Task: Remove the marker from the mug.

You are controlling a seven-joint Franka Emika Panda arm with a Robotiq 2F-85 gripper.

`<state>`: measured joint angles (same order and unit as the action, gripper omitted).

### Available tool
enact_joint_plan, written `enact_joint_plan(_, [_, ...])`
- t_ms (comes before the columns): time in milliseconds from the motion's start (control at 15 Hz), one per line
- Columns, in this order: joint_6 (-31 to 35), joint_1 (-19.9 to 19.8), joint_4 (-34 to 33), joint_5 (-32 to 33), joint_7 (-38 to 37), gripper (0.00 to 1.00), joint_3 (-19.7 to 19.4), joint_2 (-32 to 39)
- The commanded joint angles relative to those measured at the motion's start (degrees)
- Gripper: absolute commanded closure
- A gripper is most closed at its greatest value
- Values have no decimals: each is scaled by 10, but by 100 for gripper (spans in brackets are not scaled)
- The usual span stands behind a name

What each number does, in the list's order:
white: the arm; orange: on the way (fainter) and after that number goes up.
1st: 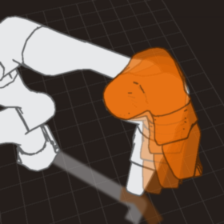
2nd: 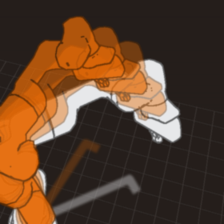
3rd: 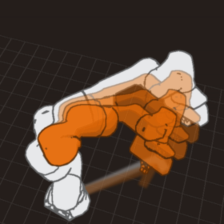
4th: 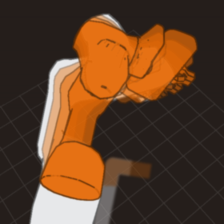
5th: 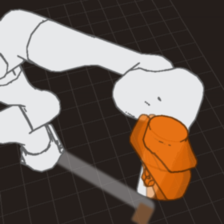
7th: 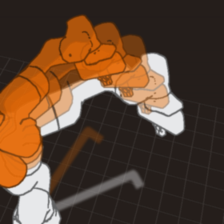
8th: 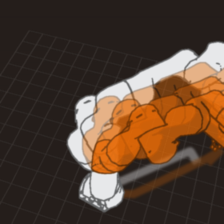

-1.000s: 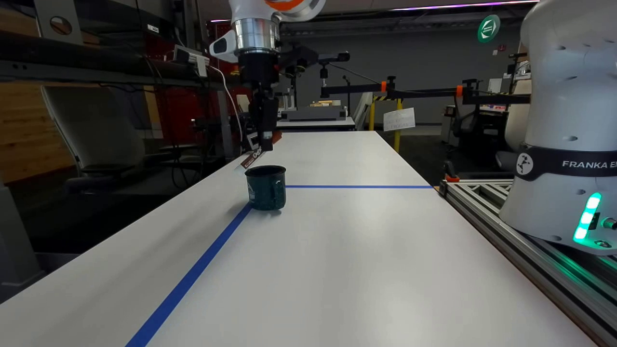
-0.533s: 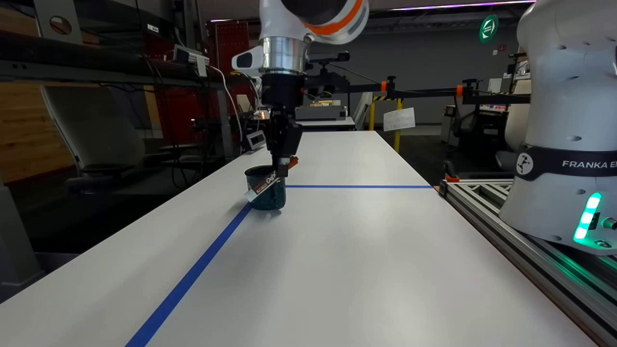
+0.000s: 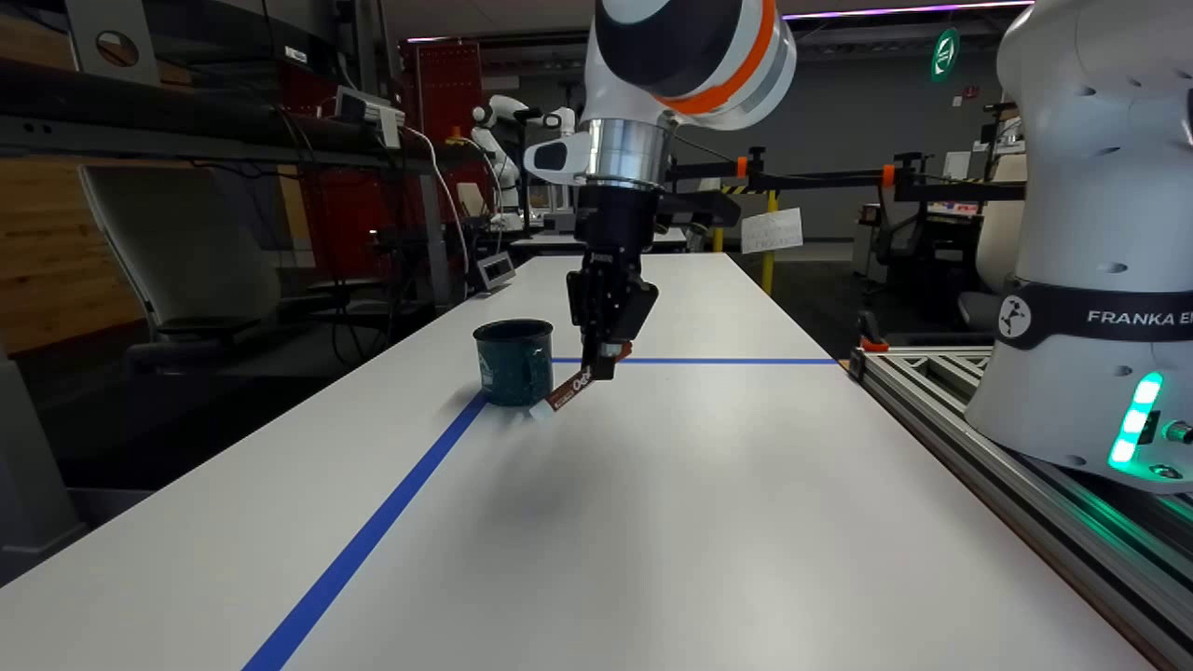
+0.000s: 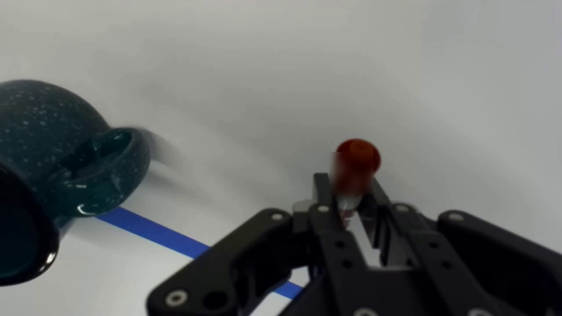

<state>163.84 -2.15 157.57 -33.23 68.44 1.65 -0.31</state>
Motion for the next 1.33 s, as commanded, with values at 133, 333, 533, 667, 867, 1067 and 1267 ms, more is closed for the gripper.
enact_joint_plan(133, [22,0,2,-154,171,95,4,29])
enact_joint_plan(333, [32,-3,2,-212,243,95,8,54])
enact_joint_plan(533, [46,-3,-2,-241,288,95,10,84])
enact_joint_plan(667, [55,-5,-6,-254,311,95,12,100])
enact_joint_plan(867, [66,-5,-11,-263,334,95,13,117])
enact_joint_plan(1067, [74,-3,-12,-265,342,95,16,122])
enact_joint_plan(1267, [79,-2,-13,-261,340,47,18,126])
